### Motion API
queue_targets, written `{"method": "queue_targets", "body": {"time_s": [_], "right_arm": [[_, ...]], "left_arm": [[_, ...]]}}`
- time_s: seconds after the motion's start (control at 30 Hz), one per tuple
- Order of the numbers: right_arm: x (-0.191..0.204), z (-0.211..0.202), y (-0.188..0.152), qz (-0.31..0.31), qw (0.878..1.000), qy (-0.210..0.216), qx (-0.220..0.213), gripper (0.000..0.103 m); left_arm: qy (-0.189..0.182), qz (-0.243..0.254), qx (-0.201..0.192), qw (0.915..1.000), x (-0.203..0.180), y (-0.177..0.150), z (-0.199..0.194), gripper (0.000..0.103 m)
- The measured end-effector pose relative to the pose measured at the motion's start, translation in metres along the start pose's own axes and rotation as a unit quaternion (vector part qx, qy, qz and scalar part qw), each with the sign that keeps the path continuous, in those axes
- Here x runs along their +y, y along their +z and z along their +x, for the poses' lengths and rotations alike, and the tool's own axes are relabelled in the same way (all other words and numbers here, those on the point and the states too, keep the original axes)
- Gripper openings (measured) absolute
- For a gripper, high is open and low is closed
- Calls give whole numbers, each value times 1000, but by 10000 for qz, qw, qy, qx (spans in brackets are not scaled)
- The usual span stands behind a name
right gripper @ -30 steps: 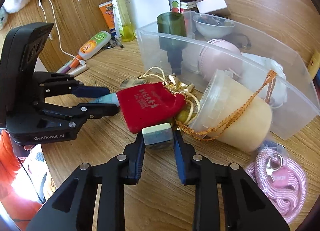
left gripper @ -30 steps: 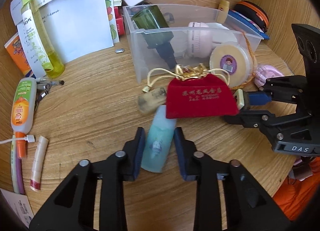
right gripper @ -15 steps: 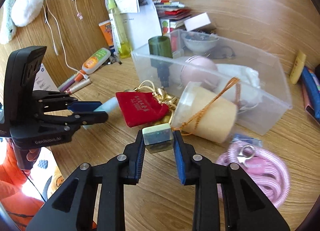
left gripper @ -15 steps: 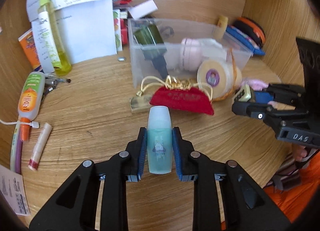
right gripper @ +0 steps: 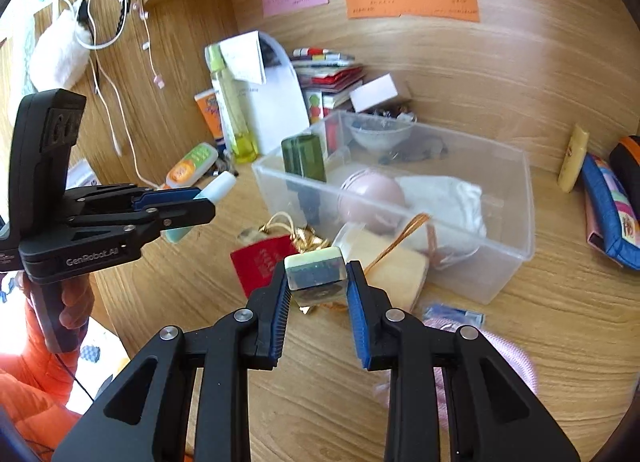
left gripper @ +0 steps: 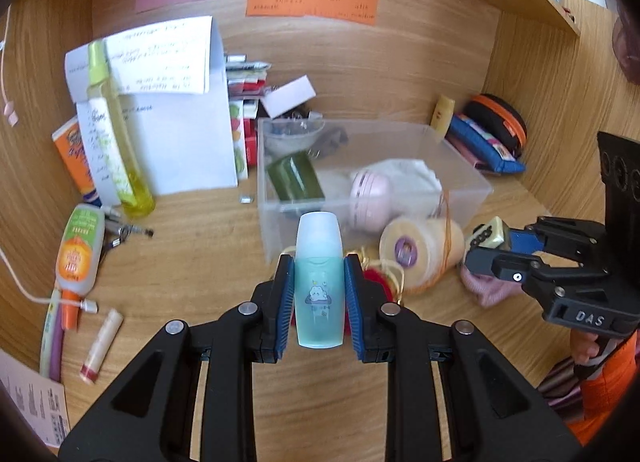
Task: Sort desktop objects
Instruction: 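Lift and carry the blue tube and beige block with both tools into the box, then open both tools to release the tube and block inside the box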
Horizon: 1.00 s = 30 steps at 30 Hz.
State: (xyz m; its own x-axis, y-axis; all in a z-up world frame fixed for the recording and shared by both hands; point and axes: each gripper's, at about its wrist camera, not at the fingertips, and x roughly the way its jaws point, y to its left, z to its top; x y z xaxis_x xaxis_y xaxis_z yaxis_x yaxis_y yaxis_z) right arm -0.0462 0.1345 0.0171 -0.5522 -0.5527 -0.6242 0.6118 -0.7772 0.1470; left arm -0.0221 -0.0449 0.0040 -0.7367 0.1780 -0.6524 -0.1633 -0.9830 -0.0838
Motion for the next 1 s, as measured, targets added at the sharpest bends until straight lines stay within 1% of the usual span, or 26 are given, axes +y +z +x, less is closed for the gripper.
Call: {"method": "queue_targets", "body": {"time_s": [0.13,0.27,0.47,0.5,0.57,0.63,0.73,0.8,1.0], "right_arm": [[-11,-9,8,66,9998,-49,-191,25],[-22,-13,14,147,9995,-80,-272,25],[-43,-17,25,278,9983,-240,-444,25],[-49,-16,27,328,9981,-241,-462,25],[-57,-12,28,401,9979,-274,-425,25],[-66,-6,30,445,9976,-397,-364,25],[-81,1,32,601,9968,-448,-283,25],[-88,6,32,642,9959,-589,-242,25],[-103,20,32,741,9949,-674,-105,25]], "left_arm": [[-28,-12,-65,10000,-5,11,5,24],[-72,-32,-123,9999,-7,24,11,24],[-117,-62,-171,9998,-11,44,23,24],[-170,-69,-169,9997,-10,47,25,24],[-287,-89,-147,9994,-11,52,30,24],[-271,-62,-149,9995,-13,58,36,24],[-297,-34,-102,9995,-16,66,47,24],[-280,-16,-44,9996,-18,69,56,24],[-250,-4,131,9996,-21,72,80,24]]}}
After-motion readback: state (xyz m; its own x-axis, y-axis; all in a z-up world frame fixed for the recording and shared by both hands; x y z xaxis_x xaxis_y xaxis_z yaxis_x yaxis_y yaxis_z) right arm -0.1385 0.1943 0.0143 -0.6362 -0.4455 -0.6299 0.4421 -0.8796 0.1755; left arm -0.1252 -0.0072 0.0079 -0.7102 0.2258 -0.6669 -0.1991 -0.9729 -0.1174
